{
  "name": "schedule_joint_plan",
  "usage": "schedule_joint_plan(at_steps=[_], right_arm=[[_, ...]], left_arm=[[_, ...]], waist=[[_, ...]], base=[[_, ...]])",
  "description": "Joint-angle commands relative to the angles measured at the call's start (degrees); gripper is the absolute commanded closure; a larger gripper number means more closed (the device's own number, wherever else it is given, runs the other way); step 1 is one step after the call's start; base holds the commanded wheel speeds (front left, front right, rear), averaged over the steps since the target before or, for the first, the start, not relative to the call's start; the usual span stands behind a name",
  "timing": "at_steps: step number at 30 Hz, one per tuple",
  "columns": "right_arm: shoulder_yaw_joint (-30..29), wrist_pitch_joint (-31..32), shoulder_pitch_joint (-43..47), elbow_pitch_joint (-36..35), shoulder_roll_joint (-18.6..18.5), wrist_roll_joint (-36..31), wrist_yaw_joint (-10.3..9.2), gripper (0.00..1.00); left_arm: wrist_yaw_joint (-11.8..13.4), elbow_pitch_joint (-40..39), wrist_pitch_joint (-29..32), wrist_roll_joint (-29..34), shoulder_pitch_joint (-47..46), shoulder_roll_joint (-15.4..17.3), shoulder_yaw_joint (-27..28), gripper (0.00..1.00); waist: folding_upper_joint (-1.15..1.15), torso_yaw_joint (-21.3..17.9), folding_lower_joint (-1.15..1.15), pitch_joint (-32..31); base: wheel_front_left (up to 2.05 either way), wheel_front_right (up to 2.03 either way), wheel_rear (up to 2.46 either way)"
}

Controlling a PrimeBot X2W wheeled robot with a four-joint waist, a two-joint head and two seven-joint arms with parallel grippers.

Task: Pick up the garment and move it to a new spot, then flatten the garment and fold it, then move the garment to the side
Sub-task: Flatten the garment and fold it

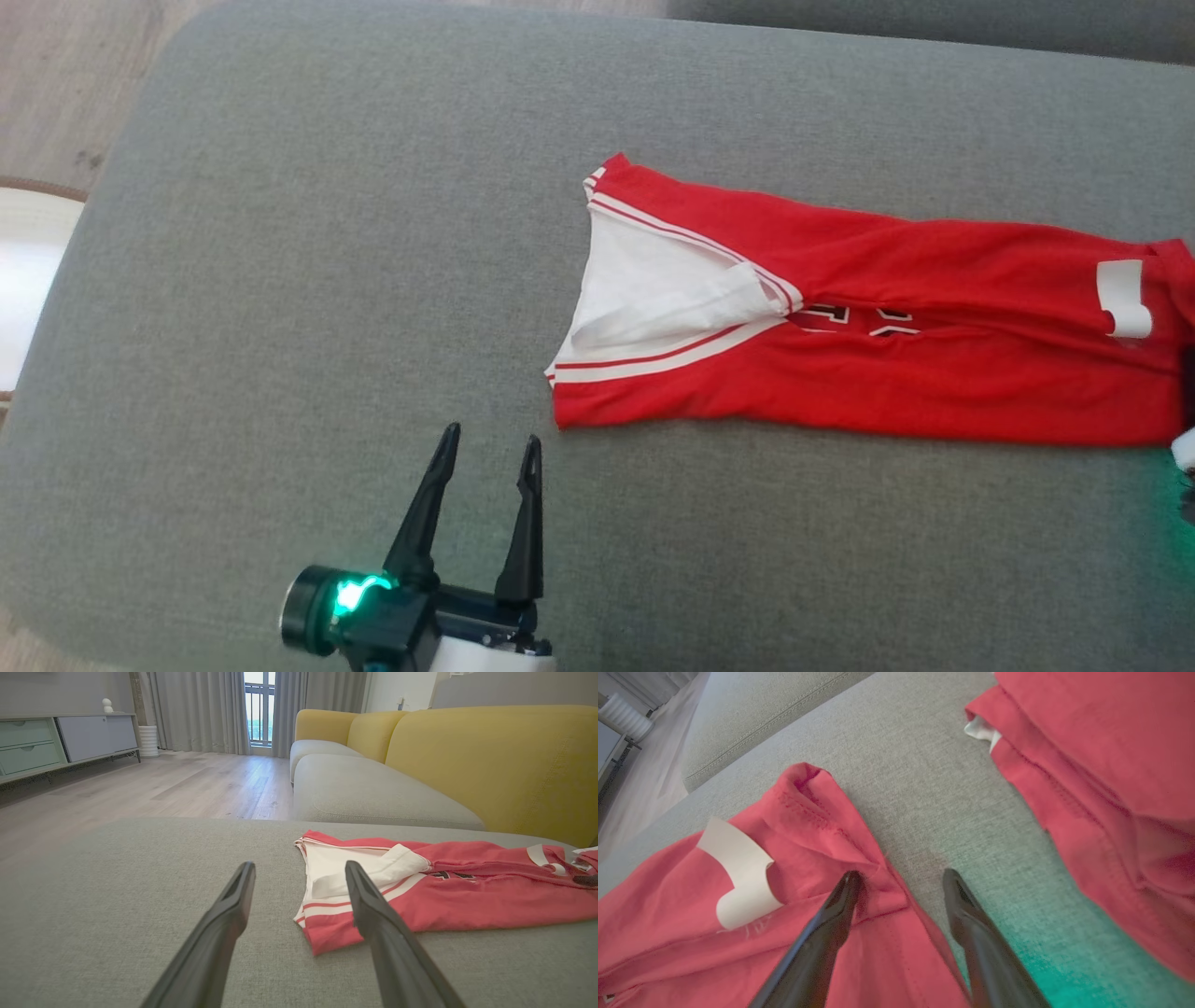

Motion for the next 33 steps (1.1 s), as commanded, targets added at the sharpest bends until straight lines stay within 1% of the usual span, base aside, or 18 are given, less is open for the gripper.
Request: schedule_joint_plan(at_steps=[1,3,8,14,15,16,20,23,26,30,33], right_arm=[[2.3,1.3,0.6,-1.2,-0.3,0.8,0.39,1.00],[3.4,2.1,1.3,-2.4,-0.1,2.2,0.39,1.00],[4.5,-0.7,2.9,-5.2,-0.8,3.5,0.39,1.00],[4.0,-3.6,4.1,-9.1,-3.8,3.8,0.39,1.00],[3.3,-3.7,4.3,-10.8,-5.2,3.6,0.39,1.00],[3.0,-3.6,4.5,-11.7,-5.8,3.5,0.39,1.00],[1.7,-2.2,4.7,-17.1,-6.5,4.1,0.39,1.00],[1.9,-0.9,4.8,-22.9,-5.3,4.8,0.39,1.00],[3.3,0.7,5.0,-29.2,-2.8,4.8,0.39,1.00],[6.8,3.3,4.9,-36.3,1.9,4.1,0.39,1.00],[10.4,4.6,4.7,-39.6,5.6,2.8,0.39,1.00]], left_arm=[[-0.5,-1.3,-0.5,0.7,-1.4,-0.7,2.3,0.00],[-0.9,-1.1,-0.5,0.8,-1.4,-1.0,2.7,0.00],[-1.6,-0.6,-0.5,1.1,-1.2,-1.4,3.4,0.00],[-2.2,-0.3,-0.5,1.9,-0.6,-1.6,4.8,0.00],[-2.3,-0.3,-0.5,2.1,-0.5,-1.7,5.1,0.00],[-2.4,-0.3,-0.5,2.1,-0.4,-1.7,5.2,0.00],[-2.7,-0.1,-0.5,2.3,-0.1,-1.8,5.6,0.00],[-2.8,0.1,-0.5,2.4,0.3,-1.9,5.8,0.00],[-3.1,0.4,-0.5,2.4,0.5,-2.0,5.9,0.00],[-3.5,0.9,-0.5,2.4,0.7,-2.0,5.8,0.00],[-3.8,1.1,-0.5,2.3,0.5,-2.0,5.7,0.00]], waist=[[0.00,-0.3,-0.01,0.0],[0.00,-0.7,-0.01,-0.1],[0.00,-1.7,-0.01,-1.0],[0.00,-4.1,-0.01,-2.9],[0.00,-5.0,-0.01,-3.3],[0.00,-5.3,-0.01,-3.5],[0.00,-6.5,-0.01,-4.3],[0.00,-7.1,-0.01,-5.0],[0.00,-7.3,-0.01,-5.8],[0.00,-7.0,-0.01,-6.8],[0.00,-6.1,-0.01,-7.1]], base=[[0.00,0.00,0.00],[0.00,0.00,0.00],[0.00,0.00,0.00],[0.00,0.00,0.00],[0.00,0.00,0.00],[0.00,0.00,0.00],[0.00,0.00,0.00],[0.00,0.00,0.00],[0.00,0.00,0.00],[0.00,0.00,0.00],[0.00,0.00,0.00]])
